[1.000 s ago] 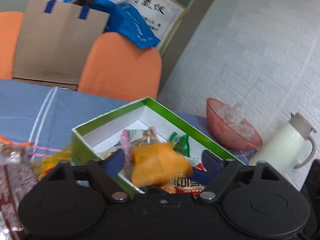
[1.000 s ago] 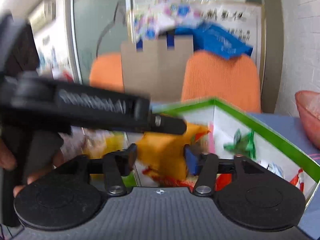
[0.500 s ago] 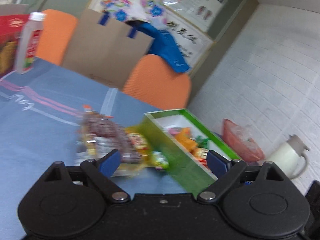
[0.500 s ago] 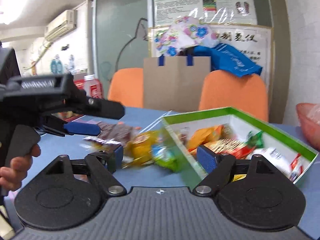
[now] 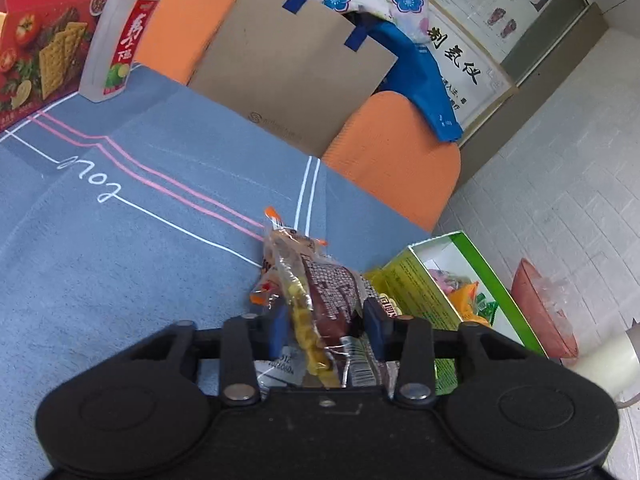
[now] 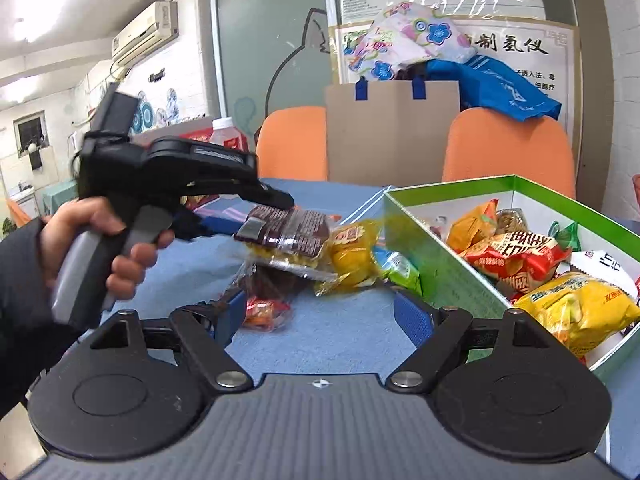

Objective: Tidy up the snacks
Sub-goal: 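Grasp the clear chip bag with red label using both grippers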

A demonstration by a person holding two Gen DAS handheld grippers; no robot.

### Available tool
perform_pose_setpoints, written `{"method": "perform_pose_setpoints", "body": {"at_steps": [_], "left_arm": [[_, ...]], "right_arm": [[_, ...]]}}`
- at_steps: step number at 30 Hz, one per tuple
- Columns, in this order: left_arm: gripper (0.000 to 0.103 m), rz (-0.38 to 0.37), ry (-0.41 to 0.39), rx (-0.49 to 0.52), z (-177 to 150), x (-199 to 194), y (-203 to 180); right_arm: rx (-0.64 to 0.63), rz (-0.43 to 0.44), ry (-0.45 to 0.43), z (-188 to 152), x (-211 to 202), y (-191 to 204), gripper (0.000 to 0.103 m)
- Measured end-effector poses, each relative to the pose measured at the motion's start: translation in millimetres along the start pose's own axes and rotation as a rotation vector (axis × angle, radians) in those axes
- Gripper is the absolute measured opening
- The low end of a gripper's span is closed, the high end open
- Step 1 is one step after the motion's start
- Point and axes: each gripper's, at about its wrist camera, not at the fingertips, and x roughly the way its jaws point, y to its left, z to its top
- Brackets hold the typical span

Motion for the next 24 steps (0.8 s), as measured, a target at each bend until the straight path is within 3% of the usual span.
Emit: {"method": "perform_pose_setpoints", "body": {"at_steps": [7, 11, 17, 19, 20, 24], "left_arm": [[0.024, -0.131, -0.018, 0.108, -11.7, -33.1, -38.4], [0.028, -0.215, 0.032, 0.181, -27.8, -26.7, -70.3], [0.054, -0.235, 0.133, 0.244, -51.8, 0.7, -88.3], [0.081, -0.235, 0.112, 0.227, -50.9, -1.1, -82.5], [0.101, -0.218, 0.095, 0.218, -49.2, -1.5, -79.2], [0.103, -0.157, 0.084, 0.214, -49.2, 5.5, -72.1]], "right_arm": [[0.001, 0.021, 0.02, -1.8, 9.4, 4.5, 0.103], [-0.004, 0.04, 0.023, -5.0, 10.9, 9.7, 0.103], [0.027, -0.002, 0.045, -13.2, 6.9, 1.5, 0.103], [0.04, -0.022, 0.056, -17.5, 4.5, -4.6, 0.103], [0.051, -0.033, 0.064, -19.7, 4.0, -8.4, 0.103], [0.11, -0.081, 0.077, -25.7, 6.4, -20.2, 0.103]]}}
